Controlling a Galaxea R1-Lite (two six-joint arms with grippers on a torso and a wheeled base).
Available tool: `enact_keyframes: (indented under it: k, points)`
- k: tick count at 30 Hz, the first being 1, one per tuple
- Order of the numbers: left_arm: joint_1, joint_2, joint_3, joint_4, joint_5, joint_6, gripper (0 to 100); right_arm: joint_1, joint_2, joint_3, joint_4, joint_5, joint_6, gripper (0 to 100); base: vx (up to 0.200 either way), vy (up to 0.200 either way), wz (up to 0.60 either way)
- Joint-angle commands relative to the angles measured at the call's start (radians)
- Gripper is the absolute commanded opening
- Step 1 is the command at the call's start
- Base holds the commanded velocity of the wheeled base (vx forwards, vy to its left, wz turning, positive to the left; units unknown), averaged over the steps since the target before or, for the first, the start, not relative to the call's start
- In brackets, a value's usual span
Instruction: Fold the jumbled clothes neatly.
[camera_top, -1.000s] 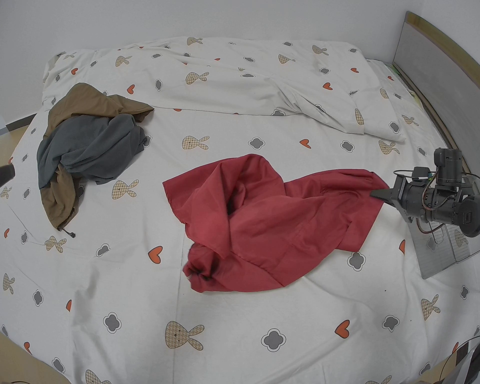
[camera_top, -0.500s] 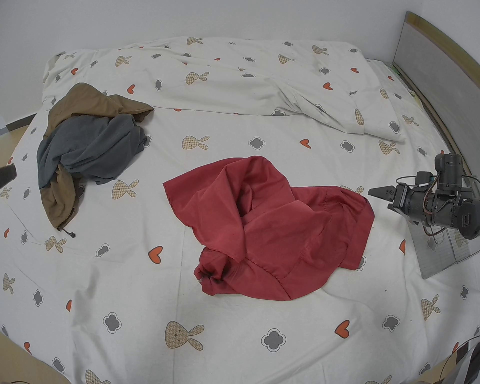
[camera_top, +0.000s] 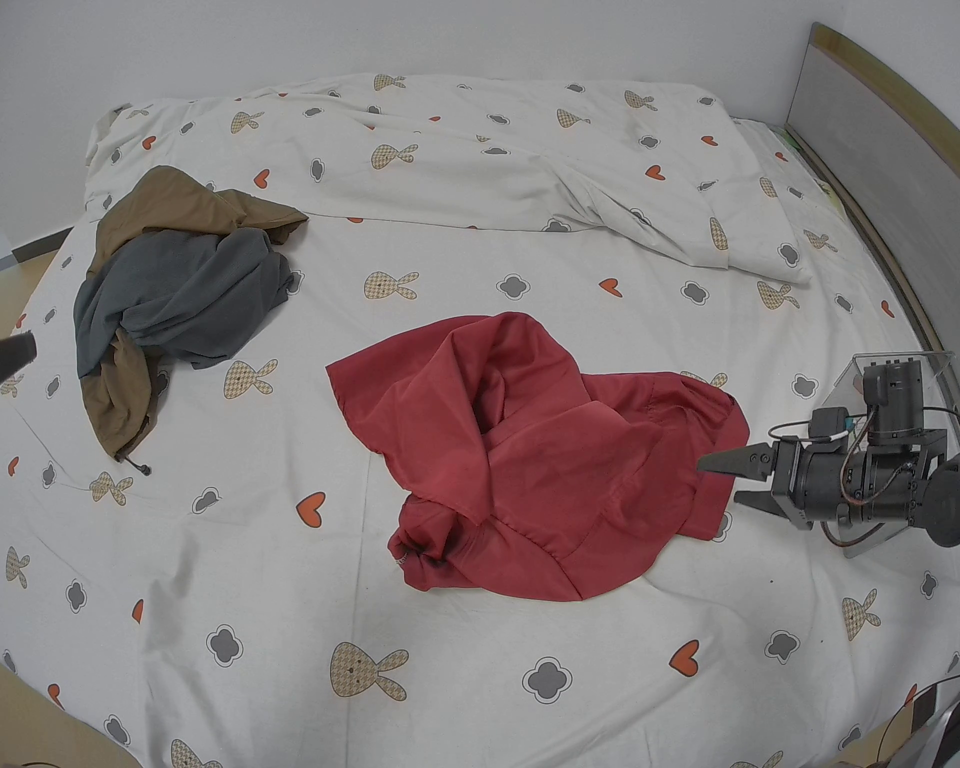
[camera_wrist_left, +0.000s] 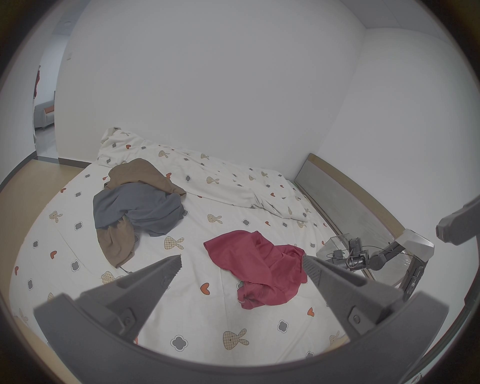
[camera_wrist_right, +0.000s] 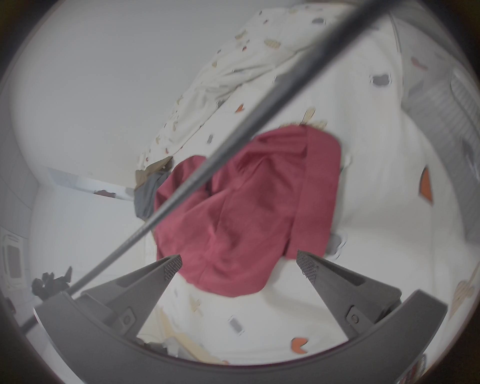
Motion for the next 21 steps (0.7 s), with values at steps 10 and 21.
enact_keyframes:
  k: [10, 21]
  points:
    - [0.000, 0.003, 0.002, 0.000, 0.001, -0.001, 100, 0.141, 0.193, 0.043, -0.007, 0.050, 0.071, 100, 0.000, 0.000, 0.00]
    - [0.000, 0.001, 0.002, 0.000, 0.001, -0.001, 100, 0.168, 0.311, 0.028, -0.249, 0.047, 0.132, 100, 0.000, 0.000, 0.00]
